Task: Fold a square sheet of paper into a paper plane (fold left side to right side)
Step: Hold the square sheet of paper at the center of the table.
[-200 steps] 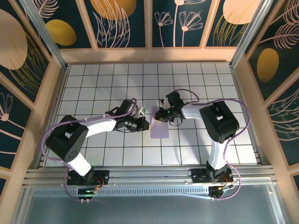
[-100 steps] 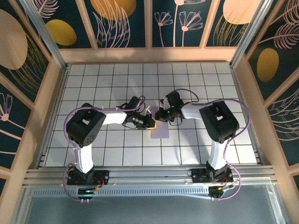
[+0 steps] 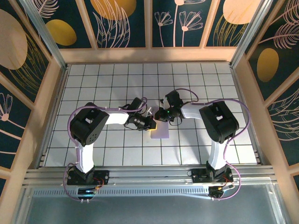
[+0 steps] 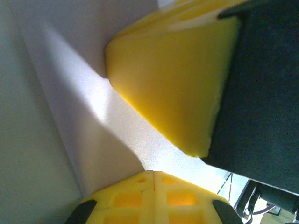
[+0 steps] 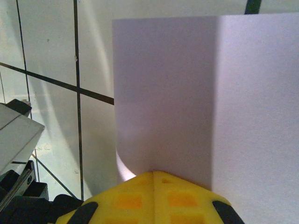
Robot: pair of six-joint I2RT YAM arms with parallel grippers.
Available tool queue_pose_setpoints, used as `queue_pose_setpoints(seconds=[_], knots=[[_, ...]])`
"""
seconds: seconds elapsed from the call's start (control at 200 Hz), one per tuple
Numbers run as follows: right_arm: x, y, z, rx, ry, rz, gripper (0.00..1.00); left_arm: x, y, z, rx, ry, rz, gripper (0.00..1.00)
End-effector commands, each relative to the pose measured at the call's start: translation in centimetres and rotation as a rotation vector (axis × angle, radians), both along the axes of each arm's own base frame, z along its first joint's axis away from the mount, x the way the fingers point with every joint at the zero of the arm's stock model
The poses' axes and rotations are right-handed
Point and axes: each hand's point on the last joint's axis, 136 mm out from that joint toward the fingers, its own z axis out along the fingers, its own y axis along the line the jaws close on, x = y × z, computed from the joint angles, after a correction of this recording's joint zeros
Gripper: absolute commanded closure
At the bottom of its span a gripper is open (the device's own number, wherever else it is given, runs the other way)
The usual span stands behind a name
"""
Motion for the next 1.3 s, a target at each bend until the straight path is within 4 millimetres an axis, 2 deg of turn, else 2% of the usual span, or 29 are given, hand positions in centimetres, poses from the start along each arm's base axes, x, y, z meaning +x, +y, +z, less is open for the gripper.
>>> queue_pose_setpoints(seconds=[0.0,0.14,0.22,0.35,0.395,0.526,0.586,0.706,0.936,1.296], knots=[[-0.2,-0.2,0.2,-0.033,0.005,-0.013,0.92,-1.0,1.4,-2.4,0.090,0.057,0.045,0.99],[1.1,0.0,3.9,0.019,-0.086,-0.037,0.82,-1.8,1.8,-2.9,0.094,0.084,0.077,1.00],[1.2,-0.5,5.4,0.017,-0.119,-0.053,0.80,-2.0,1.7,-2.9,0.093,0.087,0.085,1.00],[-0.5,-1.9,6.3,-0.007,-0.114,-0.061,0.81,-2.1,1.5,-2.8,0.091,0.087,0.085,1.00],[-1.4,-2.3,6.4,-0.009,-0.100,-0.065,0.85,-2.1,1.3,-2.7,0.088,0.084,0.083,1.00],[-4.3,-3.3,5.7,-0.002,-0.041,-0.079,0.96,-2.0,1.1,-2.3,0.084,0.077,0.084,1.00],[-6.1,-2.8,5.0,0.002,-0.007,-0.055,0.99,-2.0,1.1,-2.3,0.084,0.075,0.085,1.00],[-8.1,-2.0,3.2,0.007,0.051,-0.028,1.00,-2.0,1.1,-2.3,0.084,0.074,0.087,1.00],[-8.9,-1.3,1.0,-0.039,0.093,-0.022,1.00,-1.8,0.7,-1.9,0.066,0.078,0.087,1.00],[-10.7,-4.0,-2.8,-0.186,0.172,-0.039,1.00,-0.9,-0.1,-0.4,0.036,0.054,0.087,0.98]])
